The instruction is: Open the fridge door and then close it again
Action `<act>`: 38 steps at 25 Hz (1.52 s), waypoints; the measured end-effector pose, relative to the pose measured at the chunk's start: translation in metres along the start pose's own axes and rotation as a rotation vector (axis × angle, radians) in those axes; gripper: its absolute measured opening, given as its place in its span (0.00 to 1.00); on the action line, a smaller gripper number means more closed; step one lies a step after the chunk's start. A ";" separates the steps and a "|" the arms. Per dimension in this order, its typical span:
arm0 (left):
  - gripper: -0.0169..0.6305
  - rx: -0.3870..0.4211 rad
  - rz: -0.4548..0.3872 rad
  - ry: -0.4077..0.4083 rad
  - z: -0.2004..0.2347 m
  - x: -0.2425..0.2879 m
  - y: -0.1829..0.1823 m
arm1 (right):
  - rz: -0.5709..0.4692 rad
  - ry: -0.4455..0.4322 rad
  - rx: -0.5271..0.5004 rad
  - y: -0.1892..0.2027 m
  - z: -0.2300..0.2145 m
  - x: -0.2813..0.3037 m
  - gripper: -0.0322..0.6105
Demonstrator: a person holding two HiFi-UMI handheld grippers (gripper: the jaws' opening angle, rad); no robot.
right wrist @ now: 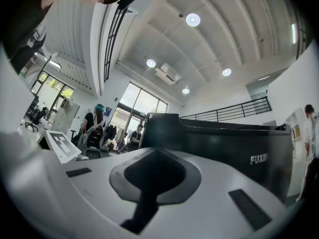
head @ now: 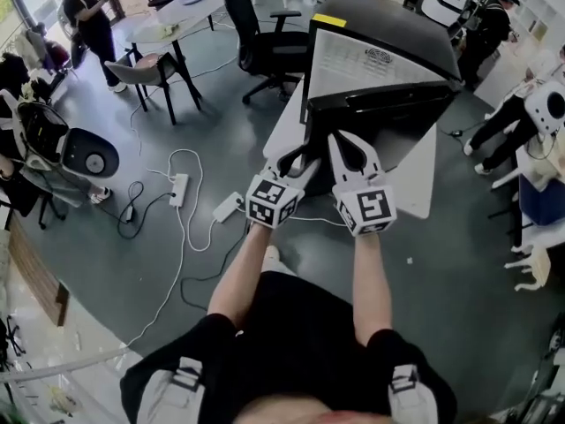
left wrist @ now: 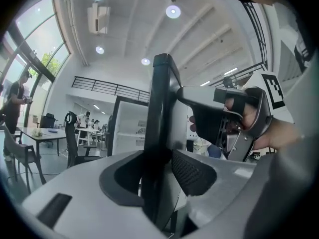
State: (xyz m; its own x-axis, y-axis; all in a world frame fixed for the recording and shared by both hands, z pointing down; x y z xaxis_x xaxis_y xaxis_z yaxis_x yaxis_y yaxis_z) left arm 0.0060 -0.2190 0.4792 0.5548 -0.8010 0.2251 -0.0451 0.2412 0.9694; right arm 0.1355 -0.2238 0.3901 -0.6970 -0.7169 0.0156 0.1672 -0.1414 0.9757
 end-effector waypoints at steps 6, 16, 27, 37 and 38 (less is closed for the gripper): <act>0.29 -0.029 -0.030 0.053 0.076 0.036 -0.012 | 0.094 0.035 -0.038 0.009 -0.016 0.073 0.04; 0.31 -0.008 -0.031 0.216 0.167 0.113 -0.040 | 0.097 0.147 -0.007 0.025 -0.058 0.161 0.04; 0.31 0.019 -0.041 0.276 0.206 0.165 -0.050 | 0.144 0.245 -0.014 0.033 -0.089 0.206 0.04; 0.29 -0.054 -0.017 0.122 0.205 0.165 -0.052 | 0.114 0.243 0.033 0.032 -0.100 0.206 0.04; 0.29 -0.087 -0.005 0.081 0.203 0.162 -0.051 | 0.121 0.253 0.044 0.035 -0.101 0.201 0.04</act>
State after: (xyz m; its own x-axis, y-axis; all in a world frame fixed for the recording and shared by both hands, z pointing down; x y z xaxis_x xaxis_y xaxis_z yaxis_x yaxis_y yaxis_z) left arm -0.0705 -0.4727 0.4865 0.6205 -0.7560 0.2083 0.0281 0.2869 0.9575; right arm 0.0713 -0.4417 0.4057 -0.4767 -0.8752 0.0826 0.2039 -0.0187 0.9788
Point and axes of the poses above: the fingertips, and each gripper's own axes: x forward along the fingers, z to its left, y out of its underside, the point moved 8 cm from there along -x, backward along the fingers, and after that the axes turned 11 degrees about z, right-handed, at the moved point
